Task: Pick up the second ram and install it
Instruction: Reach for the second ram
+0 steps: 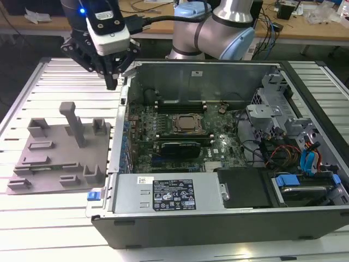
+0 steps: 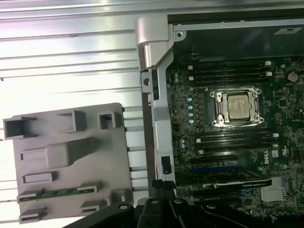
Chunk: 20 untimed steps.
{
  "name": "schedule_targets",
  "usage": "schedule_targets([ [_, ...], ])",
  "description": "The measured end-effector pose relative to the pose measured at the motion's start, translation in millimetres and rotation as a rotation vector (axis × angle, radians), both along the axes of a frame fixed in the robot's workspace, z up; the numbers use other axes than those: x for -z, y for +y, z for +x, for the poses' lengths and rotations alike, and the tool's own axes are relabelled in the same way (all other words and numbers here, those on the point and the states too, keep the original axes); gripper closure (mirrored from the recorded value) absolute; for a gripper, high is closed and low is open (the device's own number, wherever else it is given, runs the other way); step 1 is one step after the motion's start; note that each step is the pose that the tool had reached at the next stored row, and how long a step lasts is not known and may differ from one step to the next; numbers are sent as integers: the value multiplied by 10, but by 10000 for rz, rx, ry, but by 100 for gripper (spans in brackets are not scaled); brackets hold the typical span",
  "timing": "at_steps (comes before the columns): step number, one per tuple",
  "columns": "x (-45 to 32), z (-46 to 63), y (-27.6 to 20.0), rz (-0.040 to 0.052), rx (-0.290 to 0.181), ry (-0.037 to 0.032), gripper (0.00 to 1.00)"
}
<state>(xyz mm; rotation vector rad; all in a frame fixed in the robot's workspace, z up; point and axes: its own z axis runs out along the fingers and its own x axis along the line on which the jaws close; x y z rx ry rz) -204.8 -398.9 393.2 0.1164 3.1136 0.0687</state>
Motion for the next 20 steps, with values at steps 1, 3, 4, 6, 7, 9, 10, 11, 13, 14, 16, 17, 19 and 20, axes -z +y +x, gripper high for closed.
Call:
schedule_targets([
  [1, 1, -57, 0, 1, 1, -1, 92],
  [3, 1, -155, 0, 0, 1, 0, 92],
  [4, 2, -252, 0, 0, 0, 0, 92],
  [6, 4, -362, 0, 0, 1, -1, 92],
  [7, 4, -392, 0, 1, 1, 0, 92],
  [9, 5, -459, 0, 0, 0, 0, 92],
  [10, 5, -483, 0, 0, 1, 0, 92],
  [11, 6, -517, 0, 0, 2, 0, 92],
  [13, 8, -599, 0, 0, 1, 0, 92],
  [14, 9, -645, 0, 0, 1, 0, 92],
  [16, 10, -734, 0, 0, 2, 0, 92],
  [17, 11, -761, 0, 1, 1, 0, 92],
  [19, 13, -825, 0, 1, 1, 0, 92],
  [20, 14, -878, 0, 0, 1, 0, 92],
])
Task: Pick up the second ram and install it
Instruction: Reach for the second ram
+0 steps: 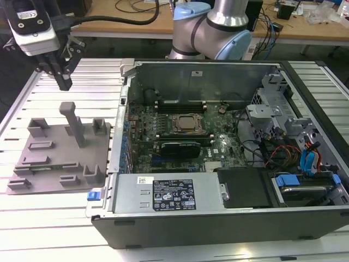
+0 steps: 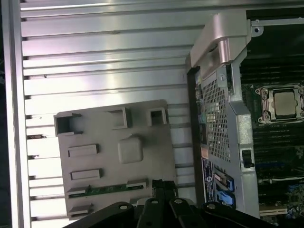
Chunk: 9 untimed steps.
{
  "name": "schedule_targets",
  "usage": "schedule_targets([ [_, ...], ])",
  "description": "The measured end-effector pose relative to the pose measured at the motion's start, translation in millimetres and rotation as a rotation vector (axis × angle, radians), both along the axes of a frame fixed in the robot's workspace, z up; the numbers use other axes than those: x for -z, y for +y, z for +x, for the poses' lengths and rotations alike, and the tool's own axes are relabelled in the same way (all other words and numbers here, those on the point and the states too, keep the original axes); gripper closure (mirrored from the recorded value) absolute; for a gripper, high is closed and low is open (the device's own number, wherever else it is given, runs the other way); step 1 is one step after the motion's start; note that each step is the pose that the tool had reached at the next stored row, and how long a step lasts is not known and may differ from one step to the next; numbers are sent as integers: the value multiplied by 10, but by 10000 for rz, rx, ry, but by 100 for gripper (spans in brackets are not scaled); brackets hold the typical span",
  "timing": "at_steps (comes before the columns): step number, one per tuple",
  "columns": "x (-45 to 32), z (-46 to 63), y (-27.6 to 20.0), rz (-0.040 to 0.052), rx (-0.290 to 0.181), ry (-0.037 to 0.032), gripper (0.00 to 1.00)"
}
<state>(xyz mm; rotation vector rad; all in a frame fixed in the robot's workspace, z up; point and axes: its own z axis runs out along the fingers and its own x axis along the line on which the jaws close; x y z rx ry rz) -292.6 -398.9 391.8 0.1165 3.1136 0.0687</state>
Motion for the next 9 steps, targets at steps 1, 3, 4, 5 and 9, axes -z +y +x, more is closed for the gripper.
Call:
schedule_targets([
  [1, 0, -35, 0, 0, 0, 0, 92],
  [3, 2, -111, 0, 1, 1, 0, 92],
  [4, 3, -134, 0, 0, 1, 0, 92],
  [5, 4, -158, 0, 1, 1, 0, 92],
  [9, 12, -288, 0, 0, 0, 0, 92],
])
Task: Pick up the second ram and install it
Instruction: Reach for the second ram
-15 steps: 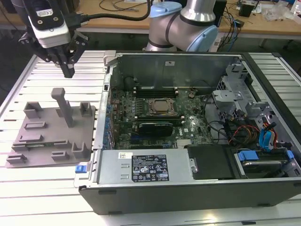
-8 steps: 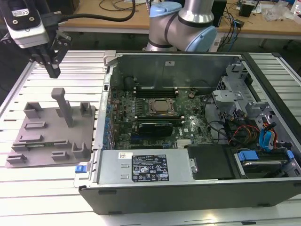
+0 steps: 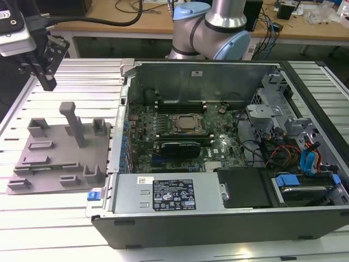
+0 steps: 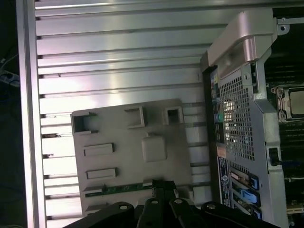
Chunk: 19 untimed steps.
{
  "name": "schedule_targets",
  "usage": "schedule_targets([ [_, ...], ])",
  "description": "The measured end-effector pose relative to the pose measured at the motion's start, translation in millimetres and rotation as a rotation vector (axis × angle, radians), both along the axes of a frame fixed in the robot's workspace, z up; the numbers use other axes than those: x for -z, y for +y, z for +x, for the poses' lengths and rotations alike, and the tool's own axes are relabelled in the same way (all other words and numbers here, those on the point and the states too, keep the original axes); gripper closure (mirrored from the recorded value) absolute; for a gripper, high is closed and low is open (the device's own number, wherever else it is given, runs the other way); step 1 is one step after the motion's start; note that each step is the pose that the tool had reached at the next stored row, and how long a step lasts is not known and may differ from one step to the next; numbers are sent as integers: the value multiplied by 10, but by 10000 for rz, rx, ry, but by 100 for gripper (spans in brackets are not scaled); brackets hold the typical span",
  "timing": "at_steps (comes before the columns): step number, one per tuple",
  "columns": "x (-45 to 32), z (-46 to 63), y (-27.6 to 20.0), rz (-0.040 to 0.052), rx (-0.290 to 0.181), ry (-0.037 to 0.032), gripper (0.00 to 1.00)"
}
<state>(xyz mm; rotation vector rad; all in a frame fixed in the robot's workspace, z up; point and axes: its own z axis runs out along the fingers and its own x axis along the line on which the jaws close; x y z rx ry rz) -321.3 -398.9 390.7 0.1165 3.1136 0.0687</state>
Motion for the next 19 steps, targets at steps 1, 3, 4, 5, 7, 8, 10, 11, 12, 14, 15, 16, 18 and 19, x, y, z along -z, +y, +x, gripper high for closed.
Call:
schedule_targets([
  [1, 2, -36, 0, 0, 1, 0, 92],
  [3, 4, -83, 0, 0, 1, 0, 92],
  [4, 5, -97, 0, 0, 1, 0, 92],
  [5, 8, -146, 0, 0, 0, 0, 92],
  [7, 10, -180, 0, 0, 1, 0, 92],
  [8, 10, -196, 0, -1, -1, 1, 92],
  [10, 14, -265, 0, 0, -3, 0, 92],
  [11, 16, -305, 0, 0, -10, 0, 92],
  [12, 17, -356, 0, 0, -16, 1, 92],
  [14, 20, -418, 0, 0, -20, 0, 92],
  [15, 21, -433, 0, 0, -20, 1, 92],
  [16, 22, -462, 0, 0, -21, 0, 92],
  [18, 25, -543, -3, 0, -21, 0, 92],
  [19, 28, -580, -8, -1, -23, 1, 92],
])
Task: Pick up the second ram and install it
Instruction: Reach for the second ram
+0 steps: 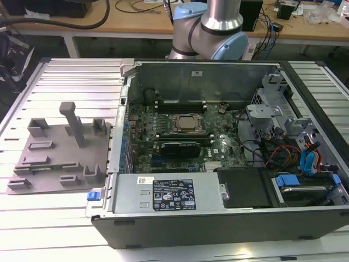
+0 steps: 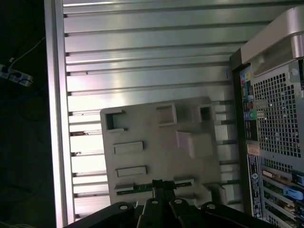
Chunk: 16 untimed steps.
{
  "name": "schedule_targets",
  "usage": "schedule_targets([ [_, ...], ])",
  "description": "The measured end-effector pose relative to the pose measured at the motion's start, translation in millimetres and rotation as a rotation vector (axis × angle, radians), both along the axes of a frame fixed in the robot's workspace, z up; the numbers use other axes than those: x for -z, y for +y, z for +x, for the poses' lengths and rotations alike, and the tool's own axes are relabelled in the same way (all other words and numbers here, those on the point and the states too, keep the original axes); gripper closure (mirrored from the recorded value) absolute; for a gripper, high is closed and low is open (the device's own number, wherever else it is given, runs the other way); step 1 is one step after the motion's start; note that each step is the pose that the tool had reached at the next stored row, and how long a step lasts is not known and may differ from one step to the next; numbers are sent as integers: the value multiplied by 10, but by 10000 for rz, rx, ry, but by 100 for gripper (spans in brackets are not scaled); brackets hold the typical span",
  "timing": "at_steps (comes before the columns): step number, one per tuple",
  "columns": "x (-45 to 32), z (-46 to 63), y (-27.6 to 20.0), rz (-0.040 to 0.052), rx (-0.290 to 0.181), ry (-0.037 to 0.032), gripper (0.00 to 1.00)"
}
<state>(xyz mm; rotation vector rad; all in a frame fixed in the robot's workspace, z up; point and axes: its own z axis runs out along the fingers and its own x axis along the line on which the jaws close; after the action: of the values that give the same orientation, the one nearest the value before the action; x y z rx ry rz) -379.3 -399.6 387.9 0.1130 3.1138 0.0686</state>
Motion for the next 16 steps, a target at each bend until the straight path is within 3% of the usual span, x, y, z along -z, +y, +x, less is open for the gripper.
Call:
schedule_targets([
  [5, 22, -161, -77, 1, -20, -1, 92],
  [16, 25, -176, -89, 1, -21, 0, 92],
])
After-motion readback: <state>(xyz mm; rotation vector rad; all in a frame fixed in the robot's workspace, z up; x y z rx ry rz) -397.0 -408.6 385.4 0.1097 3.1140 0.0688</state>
